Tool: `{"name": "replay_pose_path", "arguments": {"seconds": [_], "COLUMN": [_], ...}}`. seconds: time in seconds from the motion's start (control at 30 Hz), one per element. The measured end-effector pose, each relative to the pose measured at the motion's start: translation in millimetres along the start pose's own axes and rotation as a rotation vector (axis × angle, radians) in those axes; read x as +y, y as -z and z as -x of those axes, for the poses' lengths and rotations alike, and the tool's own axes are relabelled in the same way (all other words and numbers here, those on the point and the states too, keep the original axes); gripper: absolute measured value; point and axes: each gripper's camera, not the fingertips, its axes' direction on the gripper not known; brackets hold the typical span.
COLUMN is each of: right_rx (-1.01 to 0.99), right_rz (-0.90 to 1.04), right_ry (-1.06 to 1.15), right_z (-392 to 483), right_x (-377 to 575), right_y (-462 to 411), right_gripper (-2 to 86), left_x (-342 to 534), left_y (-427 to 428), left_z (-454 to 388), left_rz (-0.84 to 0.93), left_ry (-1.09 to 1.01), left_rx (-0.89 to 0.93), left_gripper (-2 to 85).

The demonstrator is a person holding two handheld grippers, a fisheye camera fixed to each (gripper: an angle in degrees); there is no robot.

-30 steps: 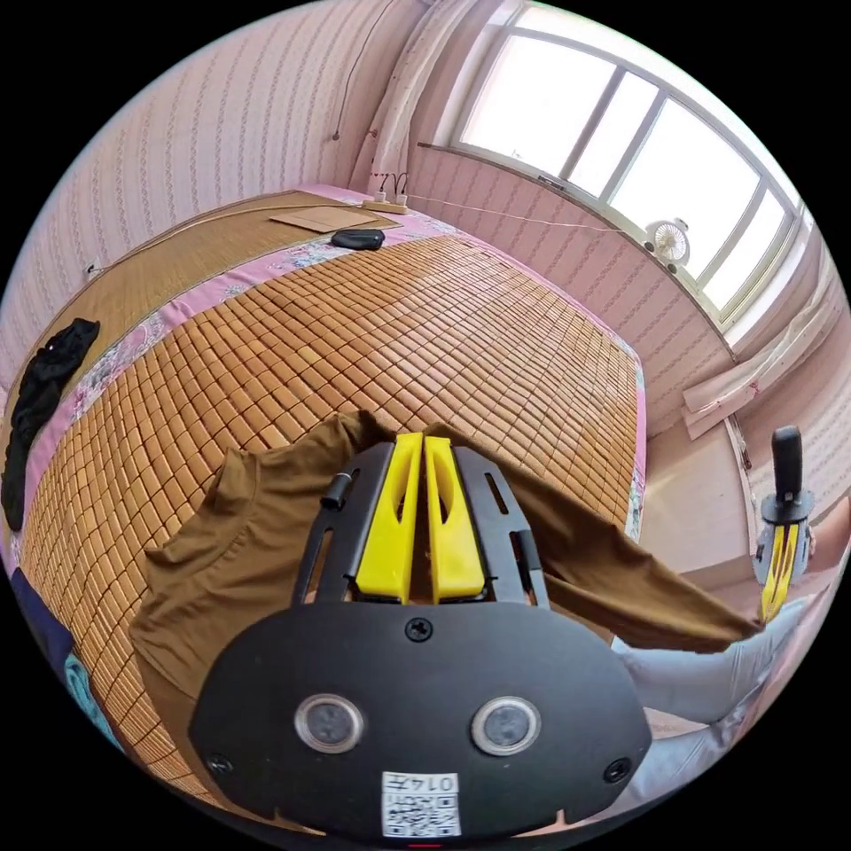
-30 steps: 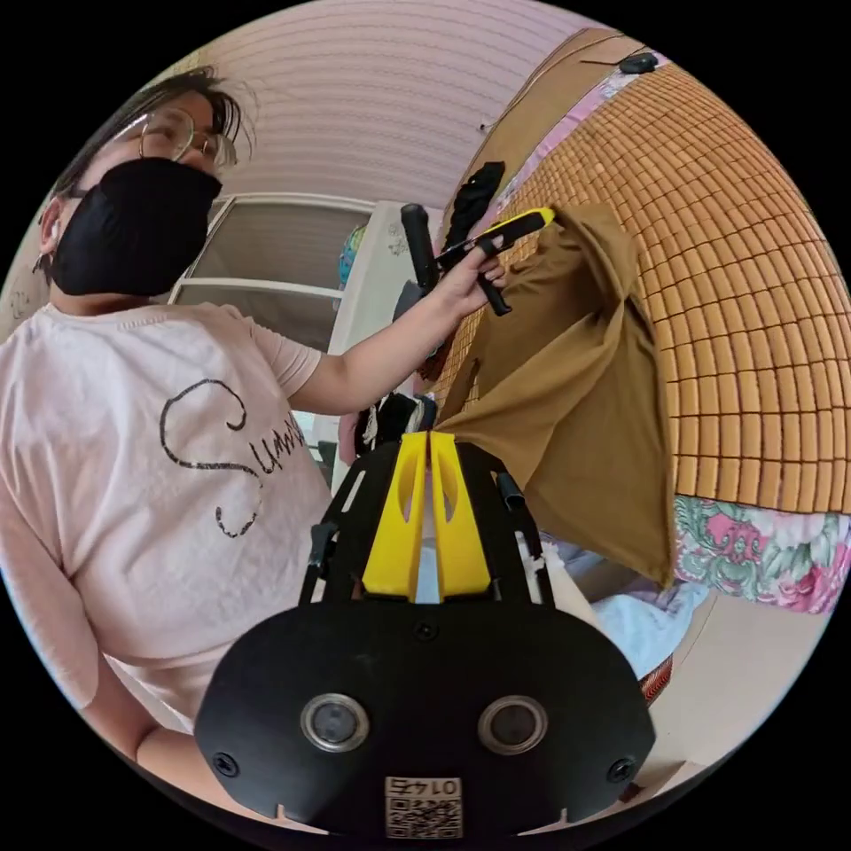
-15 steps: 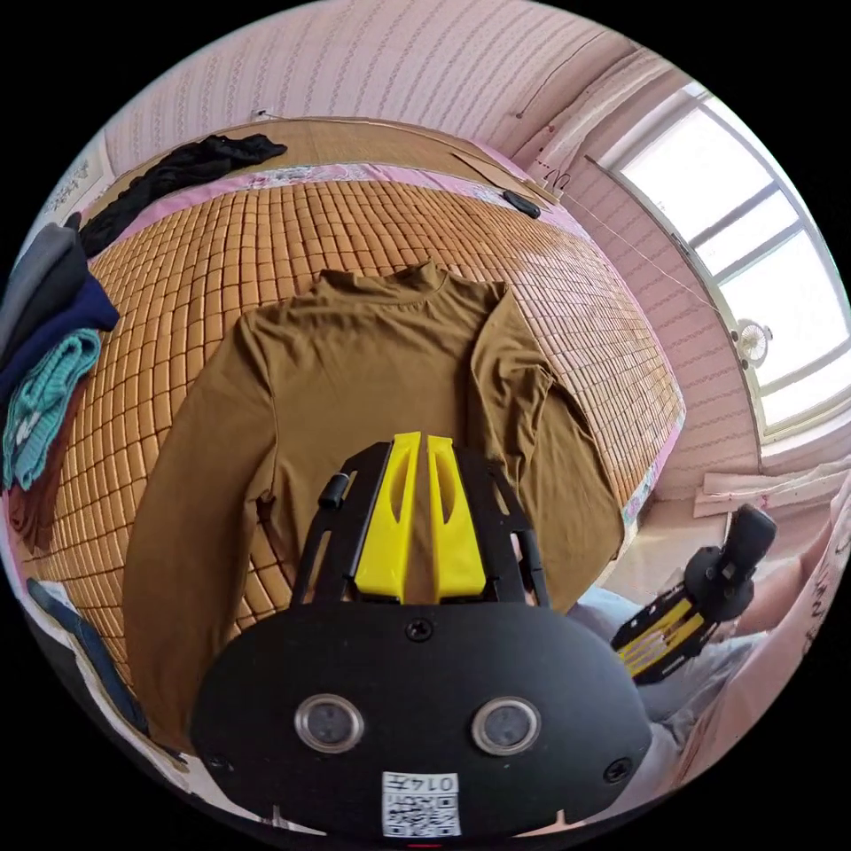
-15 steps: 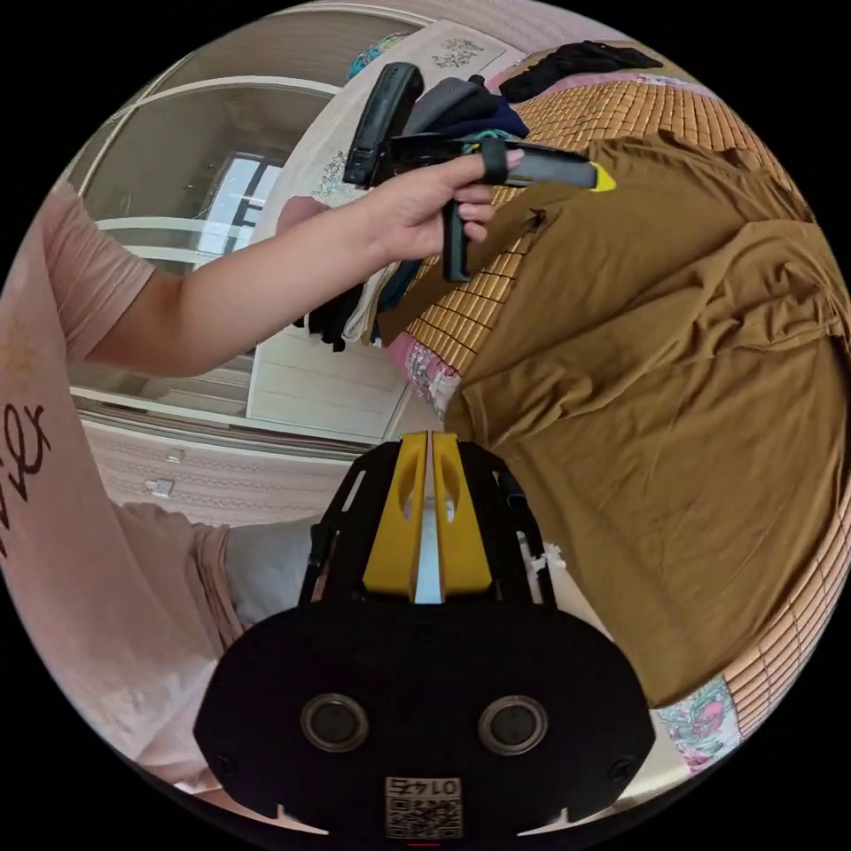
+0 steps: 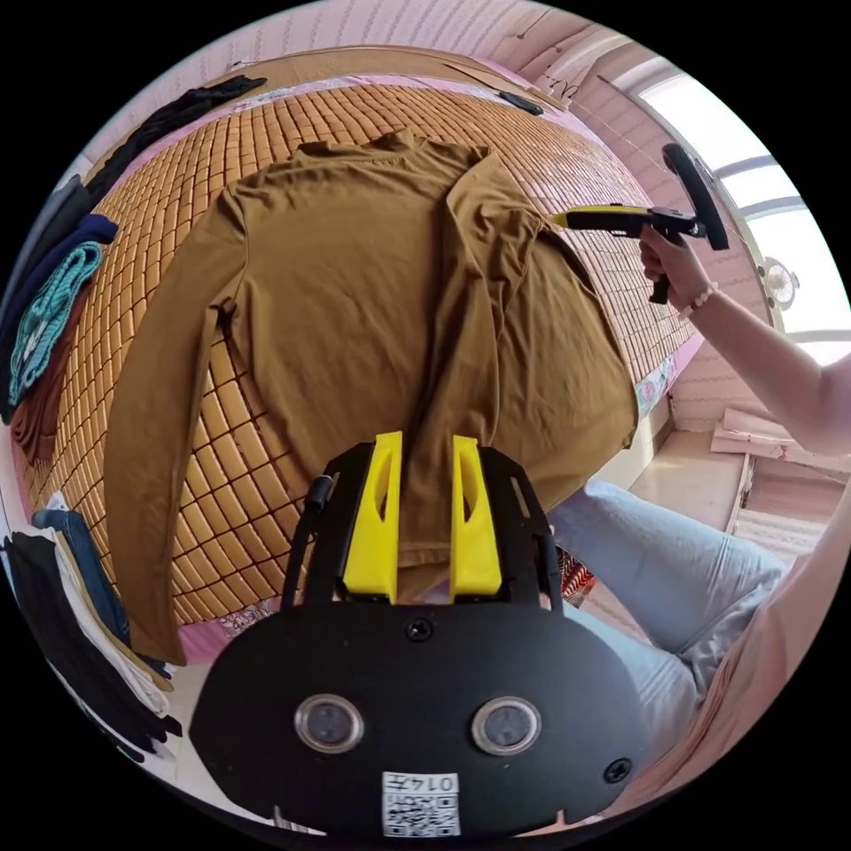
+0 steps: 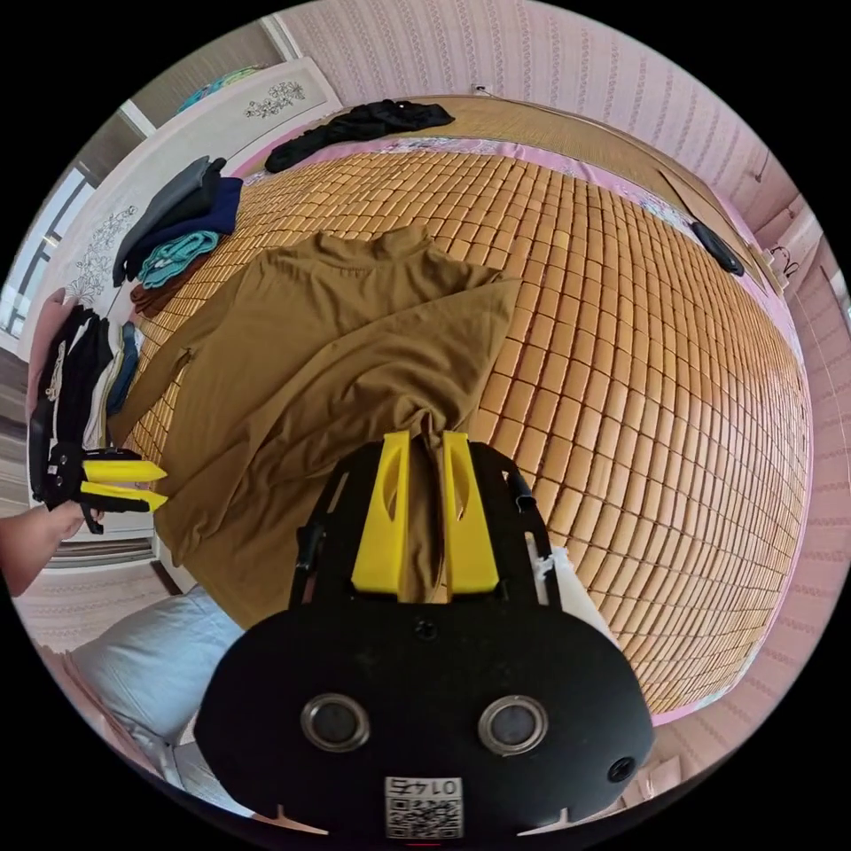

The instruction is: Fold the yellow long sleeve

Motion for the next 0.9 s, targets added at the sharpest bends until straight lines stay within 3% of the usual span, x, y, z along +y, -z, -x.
{"name": "replay_pose_path", "arguments": {"seconds": [0.13,0.23,0.43,0.57,0.7,0.9], "right_rx": [0.087,0.056,0.047,0.060,0.073,0.053], "right_rz": [0.130,0.113,0.073,0.099,0.115,0.075], "right_ry": [0.061,0.054,-0.016,-0.019,-0.018,-0.070], "right_z": [12.5,9.1,-9.6,-9.8,-7.7,-14.9], "right_x": [-24.8,-32.3,-27.2,-30.3,-38.3,-41.7], "right_y": [-38.7,-36.0,-16.3,-30.0,-41.3,-42.0], "right_gripper": [2.4,0.4,-0.2,-0.3,-0.3,-0.4], "left_x": [8.0,11.9,30.1,30.7,31.3,-29.2], "left_y": [-34.9,-26.9,-5.1,-14.6,-7.3,33.4], "left_z": [4.3,11.2,49.9,72.7,76.9,51.8], "left_rz": [0.165,0.143,0.080,0.133,0.123,-0.099], "left_ry": [-0.008,0.022,0.199,0.258,0.226,-0.010], "left_rx": [-0.087,-0.064,0.073,0.048,0.036,0.009], "left_gripper": [8.0,0.2,-0.9,-1.0,-1.0,-0.6]}}
